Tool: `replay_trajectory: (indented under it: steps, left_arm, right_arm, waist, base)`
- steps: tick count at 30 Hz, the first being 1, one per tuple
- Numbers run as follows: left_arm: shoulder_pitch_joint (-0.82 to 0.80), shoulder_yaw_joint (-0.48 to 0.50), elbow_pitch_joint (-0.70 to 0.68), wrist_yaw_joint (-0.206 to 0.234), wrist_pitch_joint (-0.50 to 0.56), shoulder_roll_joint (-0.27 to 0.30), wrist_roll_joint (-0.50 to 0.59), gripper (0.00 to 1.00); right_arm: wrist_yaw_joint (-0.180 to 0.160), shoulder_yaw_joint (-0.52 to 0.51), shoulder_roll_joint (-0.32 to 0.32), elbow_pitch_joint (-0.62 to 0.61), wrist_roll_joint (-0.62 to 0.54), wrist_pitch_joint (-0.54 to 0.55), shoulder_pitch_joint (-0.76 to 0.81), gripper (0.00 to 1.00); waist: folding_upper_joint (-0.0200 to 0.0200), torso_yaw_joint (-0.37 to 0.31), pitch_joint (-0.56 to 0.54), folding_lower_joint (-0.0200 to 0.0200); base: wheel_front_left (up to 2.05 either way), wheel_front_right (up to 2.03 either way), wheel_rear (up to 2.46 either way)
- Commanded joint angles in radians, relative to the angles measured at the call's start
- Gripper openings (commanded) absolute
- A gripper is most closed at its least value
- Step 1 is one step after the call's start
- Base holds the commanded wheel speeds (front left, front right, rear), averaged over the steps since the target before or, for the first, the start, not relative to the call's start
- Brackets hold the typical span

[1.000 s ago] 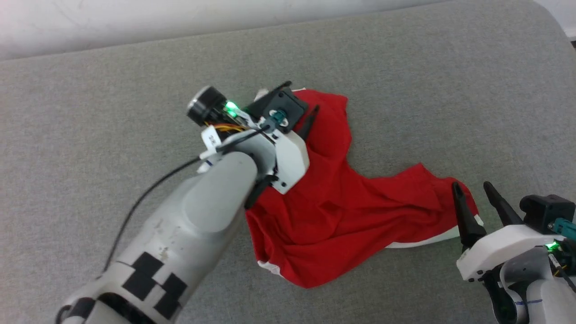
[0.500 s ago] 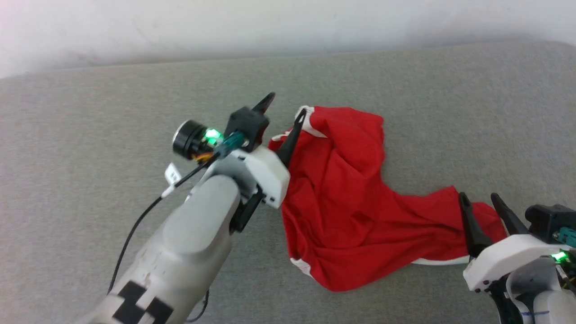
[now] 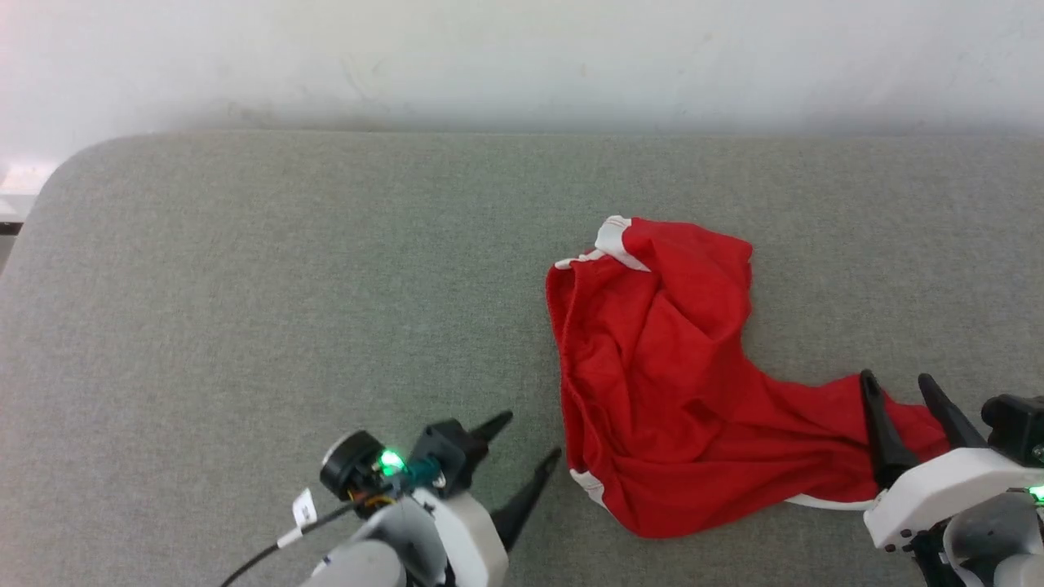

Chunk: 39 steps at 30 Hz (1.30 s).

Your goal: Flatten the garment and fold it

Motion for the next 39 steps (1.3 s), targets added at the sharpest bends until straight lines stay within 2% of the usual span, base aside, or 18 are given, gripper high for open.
replay_trajectory:
  steps: [1,11,16,32,33,34,39]
  left_arm:
    - [0.023,-0.017,-0.049,-0.011,0.022,0.019,0.004,1.0]
    - [0.016,-0.081,-0.156,-0.053,0.106,0.044,0.012,1.0]
    - [-0.019,-0.099,-0.125,-0.063,0.125,0.037,0.026,1.0]
    - [-0.091,-0.137,-0.047,-0.083,0.076,0.013,0.065,1.0]
    - [-0.094,-0.14,-0.045,-0.083,0.073,0.012,0.067,0.4]
    - [-0.096,-0.142,-0.044,-0.084,0.071,0.011,0.067,0.0]
    - [-0.1,-0.149,-0.035,-0.086,0.062,0.012,0.067,0.0]
  right_arm:
    - [-0.001,-0.005,0.003,-0.007,0.008,0.004,0.006,1.0]
    - [-0.001,-0.002,0.003,0.005,0.014,-0.001,-0.011,1.0]
    - [-0.001,-0.003,0.003,0.009,0.011,0.0,-0.023,1.0]
    - [-0.001,-0.012,0.003,0.027,0.008,0.003,-0.035,1.0]
    - [-0.001,-0.013,0.003,0.028,0.008,0.003,-0.035,1.0]
    - [-0.001,-0.014,0.003,0.028,0.007,0.003,-0.035,1.0]
    - [-0.001,-0.012,0.003,0.035,0.004,0.007,-0.035,1.0]
  waist:
    - [0.0,0.003,0.01,0.0002]
    - [0.0,-0.003,0.052,0.0002]
    - [0.0,-0.013,0.073,0.0002]
    - [0.0,-0.028,0.1,0.0002]
    - [0.0,-0.027,0.101,0.0002]
    - [0.0,-0.027,0.103,0.0002]
    - [0.0,-0.028,0.102,0.0002]
  base:
    - [0.0,0.0,0.0]
    - [0.0,0.0,0.0]
    - [0.0,0.0,0.0]
    - [0.0,0.0,0.0]
    - [0.0,0.0,0.0]
    - [0.0,0.0,0.0]
    - [0.0,0.0,0.0]
